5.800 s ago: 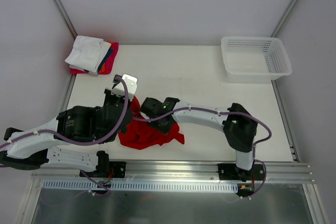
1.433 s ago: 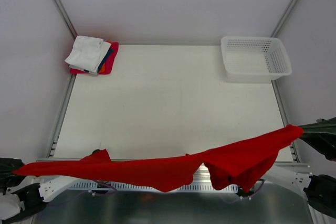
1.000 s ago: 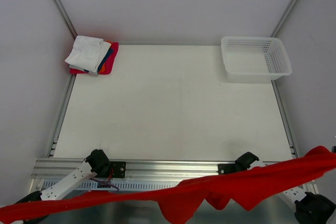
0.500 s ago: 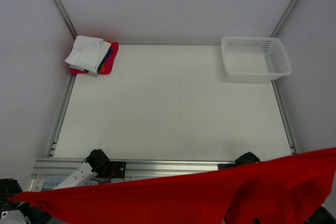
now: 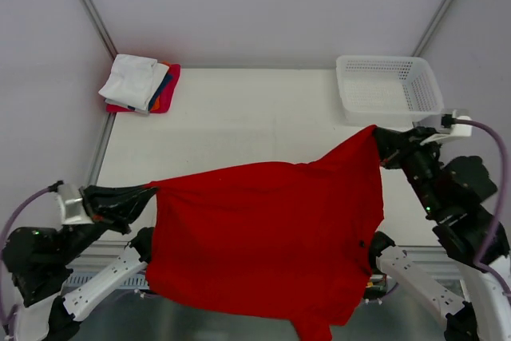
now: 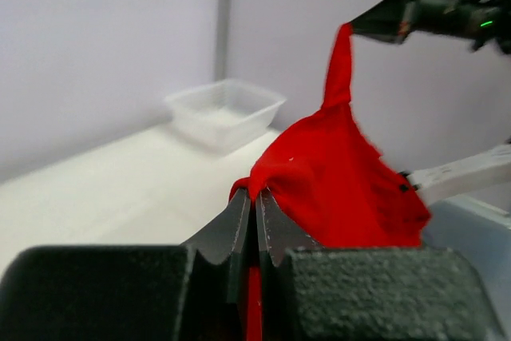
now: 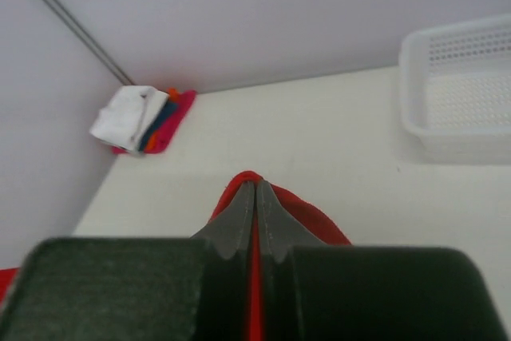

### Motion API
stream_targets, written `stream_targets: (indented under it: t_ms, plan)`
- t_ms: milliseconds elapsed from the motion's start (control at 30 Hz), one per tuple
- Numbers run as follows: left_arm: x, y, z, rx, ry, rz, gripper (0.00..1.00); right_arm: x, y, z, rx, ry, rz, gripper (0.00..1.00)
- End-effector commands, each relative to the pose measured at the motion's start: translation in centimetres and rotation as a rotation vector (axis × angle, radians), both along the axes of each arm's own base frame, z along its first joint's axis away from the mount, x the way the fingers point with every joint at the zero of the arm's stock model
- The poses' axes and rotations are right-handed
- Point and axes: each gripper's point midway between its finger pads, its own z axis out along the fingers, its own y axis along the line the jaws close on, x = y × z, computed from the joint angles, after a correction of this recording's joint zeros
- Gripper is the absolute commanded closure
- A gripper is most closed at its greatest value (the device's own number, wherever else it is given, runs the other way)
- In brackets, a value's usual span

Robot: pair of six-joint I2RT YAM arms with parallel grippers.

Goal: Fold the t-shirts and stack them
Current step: Flatten out the tshirt

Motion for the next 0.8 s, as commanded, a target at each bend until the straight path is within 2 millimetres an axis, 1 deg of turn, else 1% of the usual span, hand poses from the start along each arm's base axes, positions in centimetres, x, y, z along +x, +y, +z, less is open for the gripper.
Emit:
stream_targets:
  t_ms: [0, 33, 67, 100, 133, 167, 200, 233, 267, 300, 333, 367, 400, 433, 500, 533, 600, 633, 667, 733, 767]
  plan:
    - [5.1, 1.4, -3.0, 0.048, 0.066, 0.255, 1.0, 2.9, -0.8, -2.8, -0.065, -0.002, -0.117, 1.0]
    - [6.1, 1.2, -3.7, 0.069, 0.087, 0.288, 1.0, 3.5, -0.3, -3.7, -0.072, 0.008, -0.111, 1.0]
    - [7.3, 0.8, -5.2, 0.1, 0.12, 0.32, 1.0, 4.1, 0.1, -4.1, -0.069, 0.008, -0.11, 1.0]
    - [8.5, 0.7, -6.2, 0.128, 0.154, 0.367, 1.0, 5.0, 0.5, -6.3, -0.095, 0.048, -0.112, 1.0]
    - [9.3, 0.5, -7.0, 0.154, 0.169, 0.39, 1.0, 5.4, 0.8, -6.6, -0.094, 0.049, -0.112, 1.0]
    - [10.3, 0.1, -8.6, 0.19, 0.195, 0.416, 1.0, 5.8, 1.0, -7.4, -0.104, 0.064, -0.113, 1.0]
    - [11.5, 0.0, -9.3, 0.207, 0.211, 0.463, 1.0, 6.2, 1.1, -7.9, -0.113, 0.074, -0.119, 1.0]
    - [12.3, 0.0, -10.1, 0.236, 0.212, 0.497, 1.0, 6.9, 1.5, -9.0, -0.125, 0.091, -0.122, 1.0]
    - [13.4, -0.3, -12.2, 0.278, 0.233, 0.534, 1.0, 7.1, 1.6, -9.4, -0.133, 0.098, -0.121, 1.0]
    - [14.4, -0.2, -12.1, 0.277, 0.213, 0.582, 1.0, 7.4, 1.7, -9.8, -0.145, 0.1, -0.122, 1.0]
    - [15.0, -0.4, -12.7, 0.296, 0.216, 0.599, 1.0, 8.0, 2.0, -10.6, -0.157, 0.11, -0.122, 1.0]
    - [15.5, -0.3, -13.3, 0.312, 0.226, 0.625, 1.0, 8.2, 2.1, -10.9, -0.167, 0.114, -0.122, 1.0]
    - [16.8, -0.1, -14.2, 0.345, 0.265, 0.694, 1.0, 8.7, 2.1, -11.5, -0.189, 0.126, -0.138, 1.0]
    - [17.0, 0.4, -13.7, 0.321, 0.264, 0.728, 1.0, 9.0, 2.0, -11.7, -0.198, 0.132, -0.148, 1.0]
    - [18.1, 0.1, -14.5, 0.369, 0.278, 0.768, 1.0, 9.6, 1.9, -12.3, -0.233, 0.142, -0.164, 1.0]
    - [18.7, 0.1, -14.1, 0.35, 0.274, 0.797, 1.0, 10.1, 2.0, -12.8, -0.246, 0.158, -0.178, 1.0]
    - [19.7, -0.6, -14.6, 0.383, 0.268, 0.813, 1.0, 10.8, 2.0, -13.6, -0.29, 0.171, -0.182, 1.0]
    - [20.2, -0.9, -13.9, 0.348, 0.256, 0.821, 1.0, 11.1, 2.1, -14.0, -0.309, 0.181, -0.186, 1.0]
    - [20.9, -1.3, -14.3, 0.361, 0.266, 0.837, 1.0, 11.5, 2.3, -14.7, -0.331, 0.201, -0.184, 1.0]
    - [21.8, -1.6, -14.2, 0.341, 0.275, 0.856, 1.0, 12.0, 2.4, -15.1, -0.35, 0.211, -0.183, 1.0]
    - [22.3, -1.8, -13.6, 0.312, 0.27, 0.865, 1.0, 12.2, 2.5, -15.2, -0.352, 0.208, -0.183, 1.0]
